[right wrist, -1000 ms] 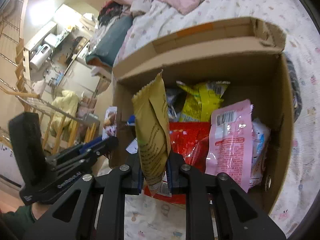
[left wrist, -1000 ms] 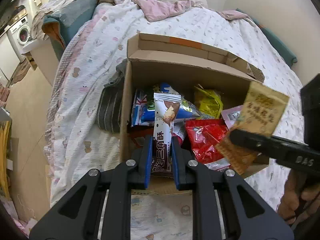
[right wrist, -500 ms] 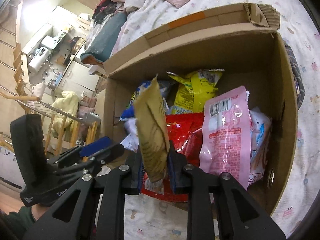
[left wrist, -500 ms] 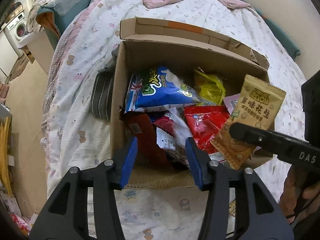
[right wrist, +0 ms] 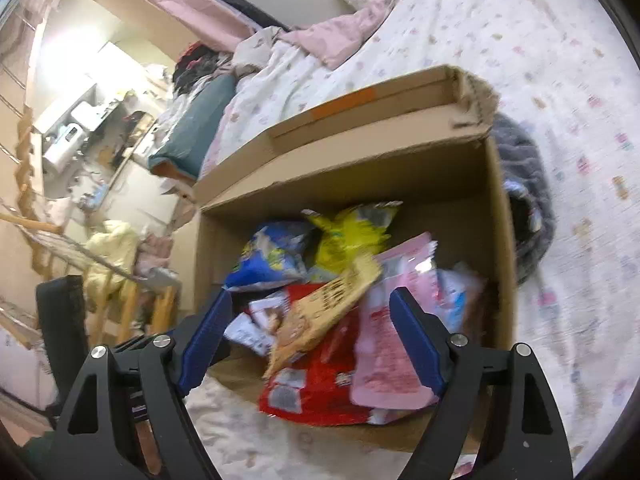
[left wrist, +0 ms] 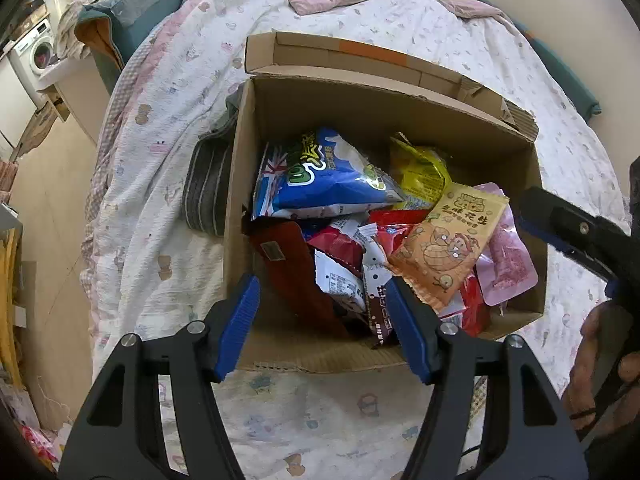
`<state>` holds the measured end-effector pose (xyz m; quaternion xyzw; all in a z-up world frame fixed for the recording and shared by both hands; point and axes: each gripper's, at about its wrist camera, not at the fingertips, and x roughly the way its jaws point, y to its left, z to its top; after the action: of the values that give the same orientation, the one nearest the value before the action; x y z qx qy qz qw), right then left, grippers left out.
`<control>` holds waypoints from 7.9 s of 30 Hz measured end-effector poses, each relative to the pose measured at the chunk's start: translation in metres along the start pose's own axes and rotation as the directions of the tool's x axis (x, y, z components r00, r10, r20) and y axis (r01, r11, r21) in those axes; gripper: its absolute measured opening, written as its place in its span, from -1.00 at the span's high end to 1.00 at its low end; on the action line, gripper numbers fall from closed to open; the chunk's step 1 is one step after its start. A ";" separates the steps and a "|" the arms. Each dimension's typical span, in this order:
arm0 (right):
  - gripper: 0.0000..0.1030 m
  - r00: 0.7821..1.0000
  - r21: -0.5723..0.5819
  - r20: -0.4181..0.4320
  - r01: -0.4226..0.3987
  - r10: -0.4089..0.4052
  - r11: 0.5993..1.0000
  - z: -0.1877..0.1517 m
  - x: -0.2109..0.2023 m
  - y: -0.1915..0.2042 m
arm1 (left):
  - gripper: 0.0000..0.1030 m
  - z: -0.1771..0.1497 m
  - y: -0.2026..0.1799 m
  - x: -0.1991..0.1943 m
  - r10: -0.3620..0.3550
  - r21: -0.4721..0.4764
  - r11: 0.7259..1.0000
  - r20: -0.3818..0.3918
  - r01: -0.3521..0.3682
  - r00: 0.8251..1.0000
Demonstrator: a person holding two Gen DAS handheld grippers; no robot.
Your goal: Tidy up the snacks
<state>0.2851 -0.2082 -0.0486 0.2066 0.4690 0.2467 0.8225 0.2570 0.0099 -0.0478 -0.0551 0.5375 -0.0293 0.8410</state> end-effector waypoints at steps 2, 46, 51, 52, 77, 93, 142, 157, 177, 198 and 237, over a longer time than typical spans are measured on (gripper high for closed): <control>-0.63 0.993 -0.058 0.067 0.098 -0.094 0.994 0.000 -0.009 0.006 | -0.21 0.000 0.000 -0.001 0.001 0.004 1.000 0.008 -0.001 1.000; -0.64 0.992 0.099 -0.012 0.126 -0.126 0.987 -0.109 -0.101 -0.022 | -0.21 -0.139 -0.020 -0.026 -0.019 0.018 1.000 -0.115 0.022 0.993; -0.64 0.984 0.061 -0.047 0.175 -0.173 0.983 -0.123 -0.098 -0.026 | -0.21 -0.184 -0.052 -0.003 -0.068 0.117 0.987 -0.295 0.107 0.953; -0.64 0.982 0.060 -0.054 0.184 -0.181 0.981 -0.126 -0.098 -0.028 | -0.21 -0.192 -0.058 0.003 -0.083 0.127 0.983 -0.332 0.132 0.940; -0.64 0.957 0.236 -0.269 0.170 -0.104 0.957 -0.141 -0.052 -0.063 | 0.30 -0.173 -0.072 -0.007 -0.041 0.089 0.994 -0.215 0.061 0.976; -0.60 0.808 -0.045 -0.421 0.435 -0.412 0.899 -0.161 0.037 -0.045 | 0.28 -0.162 -0.025 -0.012 -0.047 -0.027 0.999 -0.191 0.042 0.981; 0.76 0.991 -0.025 -0.130 0.014 -0.018 1.000 -0.129 -0.057 0.011 | 0.27 -0.121 0.024 -0.030 0.014 -0.219 0.975 -0.041 -0.022 0.999; 0.76 0.998 -0.039 0.024 0.054 -0.054 0.998 -0.057 -0.087 0.011 | 0.27 -0.042 0.002 -0.059 0.038 -0.060 0.998 0.047 -0.035 0.998; 0.76 0.949 -0.069 -0.001 0.315 -0.315 0.947 -0.012 -0.029 -0.031 | 0.22 -0.007 -0.001 -0.008 0.083 0.013 0.996 0.086 -0.085 0.993; -0.59 0.975 -0.044 0.114 0.196 -0.190 0.980 -0.012 -0.060 -0.013 | -0.61 -0.015 -0.007 -0.039 0.062 0.013 0.998 0.204 -0.066 0.977; -1.00 0.903 -0.210 0.336 0.348 -0.267 0.914 -0.123 -0.095 0.055 | -1.00 -0.117 0.000 -0.105 0.063 -0.045 0.998 0.380 -0.050 0.923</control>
<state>0.1244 -0.2083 -0.0118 0.0527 0.3283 0.1388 0.9328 0.1065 0.0147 -0.0016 -0.0588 0.3658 0.0155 0.9287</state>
